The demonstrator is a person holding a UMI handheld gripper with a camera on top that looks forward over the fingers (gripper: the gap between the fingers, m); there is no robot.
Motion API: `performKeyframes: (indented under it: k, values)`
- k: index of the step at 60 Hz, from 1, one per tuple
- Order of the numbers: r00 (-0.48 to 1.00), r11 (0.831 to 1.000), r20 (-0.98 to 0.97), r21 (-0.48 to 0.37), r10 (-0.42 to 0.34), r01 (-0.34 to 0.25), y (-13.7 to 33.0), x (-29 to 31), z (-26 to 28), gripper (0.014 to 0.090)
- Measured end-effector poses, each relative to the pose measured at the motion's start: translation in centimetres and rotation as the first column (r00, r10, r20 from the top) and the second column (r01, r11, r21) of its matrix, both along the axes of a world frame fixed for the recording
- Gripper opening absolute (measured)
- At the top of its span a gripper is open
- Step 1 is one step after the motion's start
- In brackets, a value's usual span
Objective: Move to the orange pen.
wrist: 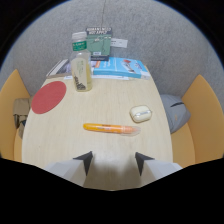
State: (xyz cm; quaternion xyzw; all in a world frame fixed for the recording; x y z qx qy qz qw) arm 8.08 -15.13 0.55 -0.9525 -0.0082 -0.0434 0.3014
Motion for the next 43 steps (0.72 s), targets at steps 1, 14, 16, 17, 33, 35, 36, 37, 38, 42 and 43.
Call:
performKeyframes:
  k: [1,14,16,17,33,35,36,37,38,42,43]
  values:
    - [1.0,1.0,0.001,0.0,0.0,0.0,0.4,0.1,-0.2,0.0868]
    - [1.0,1.0,-0.003,0.009,0.003,-0.003,4.4,-0.2,-1.4,0.0869]
    - [1.0,1.0,-0.005,0.01,0.004,-0.004,4.8,-0.3,-1.5,0.087]
    - [1.0,1.0,-0.006,0.011,0.005,-0.005,4.9,-0.3,-1.5,0.0872]
    - [1.0,1.0,-0.01,0.006,0.006,-0.006,6.0,-0.7,-1.9,0.0869]
    - [1.0,1.0,-0.011,0.005,0.004,-0.004,6.0,-0.7,-1.8,0.0868]
    - [1.0,1.0,-0.011,0.004,0.004,-0.004,5.9,-0.7,-1.8,0.087]
    - [1.0,1.0,-0.011,0.005,0.003,-0.003,5.9,-0.7,-1.8,0.0869]
    - [1.0,1.0,-0.01,0.006,0.002,-0.002,5.9,-0.6,-1.8,0.0871]
    - [1.0,1.0,-0.01,0.008,-0.002,0.002,5.9,-0.6,-1.8,0.0868]
    - [1.0,1.0,-0.012,0.006,-0.003,0.003,5.9,-0.6,-1.8,0.0869]
